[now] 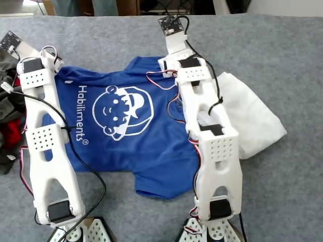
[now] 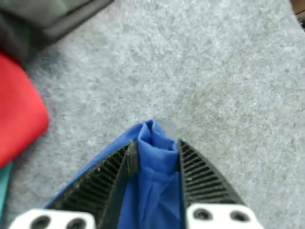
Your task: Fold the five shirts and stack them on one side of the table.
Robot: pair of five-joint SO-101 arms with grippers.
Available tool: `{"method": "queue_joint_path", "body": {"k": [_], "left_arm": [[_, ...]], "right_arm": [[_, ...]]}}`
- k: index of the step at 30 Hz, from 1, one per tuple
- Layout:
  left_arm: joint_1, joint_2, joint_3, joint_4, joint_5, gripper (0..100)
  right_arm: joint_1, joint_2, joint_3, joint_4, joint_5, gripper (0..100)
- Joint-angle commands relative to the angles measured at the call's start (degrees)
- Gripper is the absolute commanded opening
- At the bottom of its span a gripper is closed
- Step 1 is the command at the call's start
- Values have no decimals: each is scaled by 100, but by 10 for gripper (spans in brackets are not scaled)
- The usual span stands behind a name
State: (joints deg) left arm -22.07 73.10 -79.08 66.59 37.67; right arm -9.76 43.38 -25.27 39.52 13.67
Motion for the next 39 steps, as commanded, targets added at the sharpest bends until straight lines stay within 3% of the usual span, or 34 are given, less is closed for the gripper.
{"method": "queue_joint_path", "body": {"k": [1, 11, 14, 24, 31, 34, 39], "left_arm": [[-75, -141, -233, 44, 26, 123], [-154, -88, -356, 18, -18, 88], [-136, -88, -365, -105, -378, 30], [-101, -141, -374, -141, -738, 28], [-92, -738, -1719, 1327, -1459, 28], [-101, -1635, -1631, 1723, -2057, 28], [-312, -3042, -1640, 2382, -2233, 28]], "right_arm": [[18, -31, -207, 35, 0, 15], [18, -31, -207, 35, 0, 15], [18, -31, -207, 35, 0, 15], [18, -75, -259, 149, 0, 15], [211, -1033, -963, 1486, 79, 15], [299, -1903, -1437, 2066, 132, 15], [440, -3380, -2659, 2611, 316, 15]]}}
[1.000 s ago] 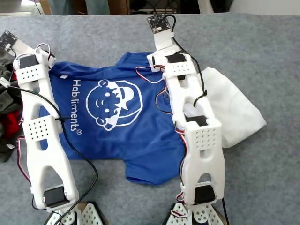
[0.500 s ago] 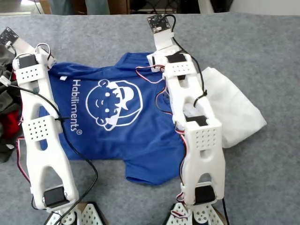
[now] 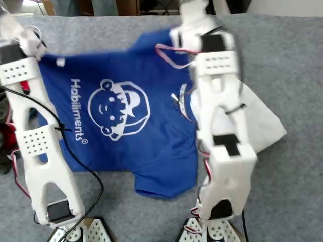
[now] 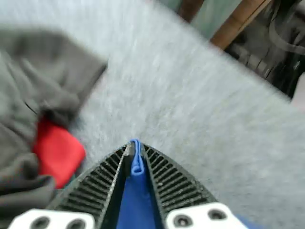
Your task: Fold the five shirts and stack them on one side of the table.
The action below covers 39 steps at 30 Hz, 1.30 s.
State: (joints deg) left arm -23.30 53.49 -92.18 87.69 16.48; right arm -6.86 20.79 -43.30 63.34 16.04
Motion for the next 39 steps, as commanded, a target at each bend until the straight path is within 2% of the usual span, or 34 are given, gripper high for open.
{"method": "queue_joint_path", "body": {"k": [1, 7, 13, 19, 29, 39], "left_arm": [[-215, -1319, -330, 387, -114, 28], [-233, -2708, -277, 1310, -475, 28], [-523, -4308, 180, 1319, -844, 28], [-514, -6207, 1684, 1319, -1301, 28], [-532, -9327, 3925, 1319, -1319, 28], [-523, -11429, 6290, 1310, -1319, 28]], "right_arm": [[158, -1358, -1095, 299, 79, 15], [176, -2422, -2352, 53, 79, 15], [176, -2844, -2791, -475, 79, 15], [176, -3310, -2791, -440, 79, 15], [176, -4418, -2756, -141, 114, 15], [149, -4532, -2756, 167, 88, 15]]}}
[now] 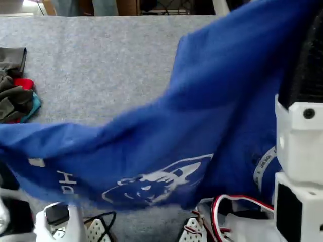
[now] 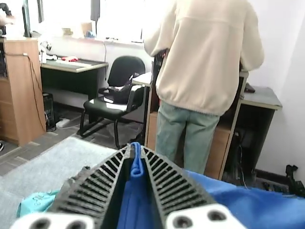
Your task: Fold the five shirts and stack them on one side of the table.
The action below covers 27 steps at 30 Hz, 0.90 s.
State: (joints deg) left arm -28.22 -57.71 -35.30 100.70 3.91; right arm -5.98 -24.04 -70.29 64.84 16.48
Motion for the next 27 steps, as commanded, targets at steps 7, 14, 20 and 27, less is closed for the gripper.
{"method": "queue_joint_path", "body": {"k": [7, 14, 20, 27], "left_arm": [[-40, -448, 734, -422, -79, 28], [-75, -501, 576, -396, -360, 28], [-75, -448, -48, -26, -360, 28], [-453, -501, -110, 0, -343, 28]], "right_arm": [[62, -48, -57, 62, 35, 15], [53, -57, -84, 352, 53, 15], [62, -66, -101, 580, 79, 15], [53, -462, -127, 1029, 35, 15]]}}
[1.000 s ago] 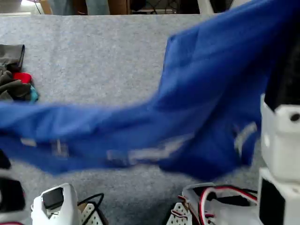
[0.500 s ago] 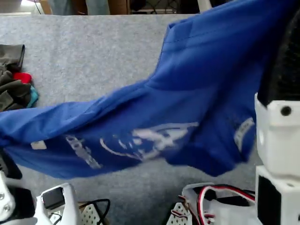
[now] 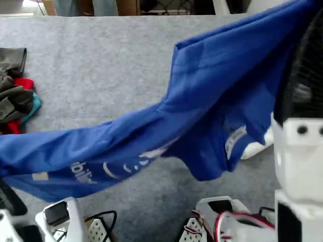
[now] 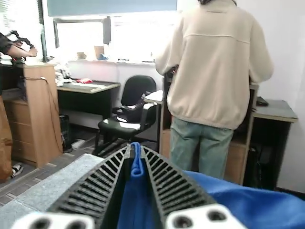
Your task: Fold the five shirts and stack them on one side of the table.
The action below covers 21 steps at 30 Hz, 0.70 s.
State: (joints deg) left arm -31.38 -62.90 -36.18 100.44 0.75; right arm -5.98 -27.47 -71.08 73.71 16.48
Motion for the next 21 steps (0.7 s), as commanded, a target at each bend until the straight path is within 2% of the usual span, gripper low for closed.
{"method": "queue_joint_path", "body": {"k": [1, 8, 15, 18, 21], "left_arm": [[-145, 18, -22, 26, -26, 28], [-145, 9, 101, 35, -26, 28], [-75, 79, 1640, -105, 0, 29], [233, 176, 3108, -1152, 0, 29], [400, 448, 5024, -2971, 0, 29]], "right_arm": [[26, -171, -48, 246, 35, 15], [-475, -215, 48, 1011, 35, 15], [-484, 198, 1349, 369, -132, 15], [-484, 470, 2123, -378, -132, 15], [-484, 822, 3073, -1354, -132, 15]]}}
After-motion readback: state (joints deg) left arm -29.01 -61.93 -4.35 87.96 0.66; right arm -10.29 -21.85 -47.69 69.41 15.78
